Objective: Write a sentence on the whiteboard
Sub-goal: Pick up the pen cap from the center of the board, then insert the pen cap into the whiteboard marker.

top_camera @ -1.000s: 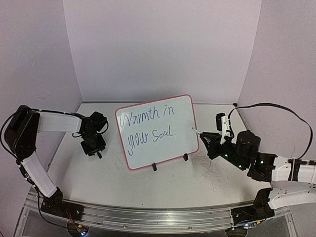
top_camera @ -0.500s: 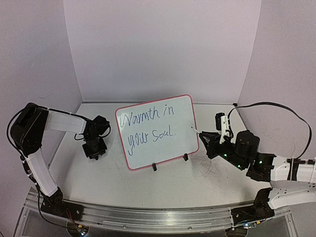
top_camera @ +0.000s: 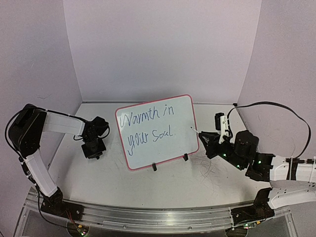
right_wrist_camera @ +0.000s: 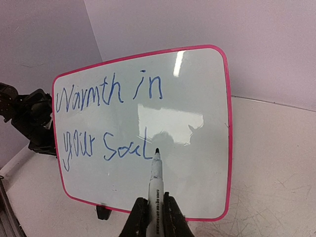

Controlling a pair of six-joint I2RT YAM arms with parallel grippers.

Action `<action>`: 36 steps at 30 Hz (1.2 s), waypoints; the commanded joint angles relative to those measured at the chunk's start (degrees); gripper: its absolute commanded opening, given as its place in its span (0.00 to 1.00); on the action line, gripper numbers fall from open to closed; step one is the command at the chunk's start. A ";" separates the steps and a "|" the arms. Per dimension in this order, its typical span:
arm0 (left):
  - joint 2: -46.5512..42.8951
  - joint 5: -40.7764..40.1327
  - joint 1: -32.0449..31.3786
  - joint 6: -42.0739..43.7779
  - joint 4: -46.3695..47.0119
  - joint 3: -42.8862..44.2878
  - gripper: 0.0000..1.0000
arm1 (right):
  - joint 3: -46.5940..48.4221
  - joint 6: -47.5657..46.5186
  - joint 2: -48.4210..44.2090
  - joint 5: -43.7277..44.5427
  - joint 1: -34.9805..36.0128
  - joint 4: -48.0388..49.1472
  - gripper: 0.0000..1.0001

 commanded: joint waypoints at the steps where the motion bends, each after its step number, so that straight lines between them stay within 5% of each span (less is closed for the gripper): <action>1: -0.03 2.16 -0.34 -0.46 0.67 -4.64 0.07 | 0.12 0.52 0.86 0.06 0.07 2.70 0.00; 16: -29.57 2.51 -0.30 -3.71 0.79 -10.95 0.00 | 3.00 -0.71 2.83 0.48 -0.02 1.54 0.00; 20: -40.45 3.25 -0.25 1.74 1.07 -7.68 0.00 | 5.21 -3.10 4.37 -0.27 0.04 -0.17 0.00; 26: -46.70 19.01 -1.54 20.28 13.05 -1.69 0.00 | 13.20 -9.06 7.39 -3.90 -0.05 -7.95 0.00; 28: -45.93 21.37 -6.22 26.73 16.77 -0.02 0.00 | 16.61 -10.06 8.06 -6.84 -0.02 -11.12 0.00; 32: -41.80 8.27 -23.42 47.26 21.26 1.71 0.00 | 28.58 -8.33 13.38 -16.87 -0.13 -24.93 0.00; 36: -38.37 2.63 -29.22 68.05 33.75 -3.84 0.00 | 37.42 -2.77 17.01 -22.61 -0.22 -35.18 0.00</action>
